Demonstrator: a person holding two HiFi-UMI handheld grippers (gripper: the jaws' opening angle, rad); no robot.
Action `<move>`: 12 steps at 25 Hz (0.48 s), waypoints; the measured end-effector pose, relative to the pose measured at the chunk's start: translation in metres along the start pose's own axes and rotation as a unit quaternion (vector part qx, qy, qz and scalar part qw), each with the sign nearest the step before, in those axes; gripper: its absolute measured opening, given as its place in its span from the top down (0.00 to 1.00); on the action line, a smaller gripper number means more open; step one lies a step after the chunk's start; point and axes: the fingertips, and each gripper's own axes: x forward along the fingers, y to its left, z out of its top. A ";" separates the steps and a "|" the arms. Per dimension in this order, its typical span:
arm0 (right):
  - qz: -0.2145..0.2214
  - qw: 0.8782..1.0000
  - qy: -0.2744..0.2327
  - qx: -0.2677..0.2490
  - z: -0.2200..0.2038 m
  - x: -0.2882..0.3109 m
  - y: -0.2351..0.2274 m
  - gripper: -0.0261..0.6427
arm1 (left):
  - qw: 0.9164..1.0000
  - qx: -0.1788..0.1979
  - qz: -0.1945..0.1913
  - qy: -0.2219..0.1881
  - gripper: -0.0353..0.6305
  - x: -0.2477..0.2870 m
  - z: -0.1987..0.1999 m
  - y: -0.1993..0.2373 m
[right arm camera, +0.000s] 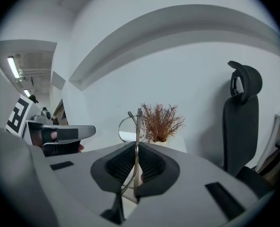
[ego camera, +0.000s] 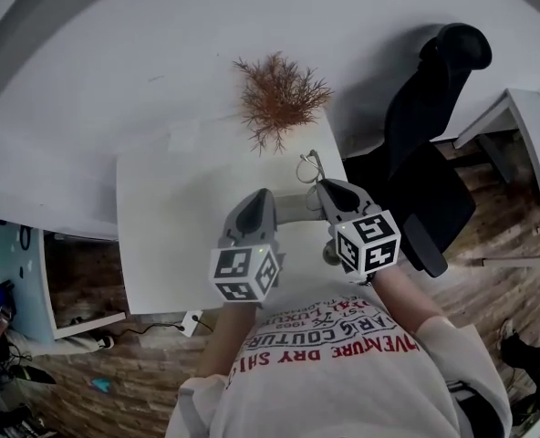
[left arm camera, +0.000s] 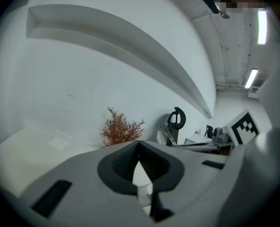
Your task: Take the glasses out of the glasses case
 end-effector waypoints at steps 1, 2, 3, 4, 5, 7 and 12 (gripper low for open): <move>-0.005 1.000 -0.009 0.006 0.002 -0.003 -0.001 0.92 | 1.000 0.001 0.001 -0.001 0.94 -0.001 0.000 -0.001; -0.010 1.000 -0.017 0.010 0.003 -0.006 -0.002 0.92 | 1.000 0.001 0.001 -0.002 0.94 -0.001 0.001 -0.003; -0.015 1.000 -0.024 0.011 0.004 -0.009 -0.003 0.92 | 1.000 0.001 0.002 -0.003 0.94 -0.002 0.001 -0.004; -0.020 0.999 -0.030 0.011 0.005 -0.011 -0.004 0.92 | 1.000 0.002 0.002 -0.003 0.94 -0.002 0.001 -0.006; -0.023 0.999 -0.034 0.011 0.006 -0.013 -0.005 0.92 | 1.000 0.003 0.002 -0.003 0.94 -0.003 0.001 -0.007; -0.026 0.999 -0.039 0.012 0.006 -0.015 -0.006 0.92 | 1.000 0.005 0.004 -0.004 0.94 -0.003 0.001 -0.009; -0.024 0.999 -0.036 0.012 0.002 -0.015 -0.004 0.92 | 1.000 0.007 0.008 -0.004 0.94 -0.006 0.000 -0.010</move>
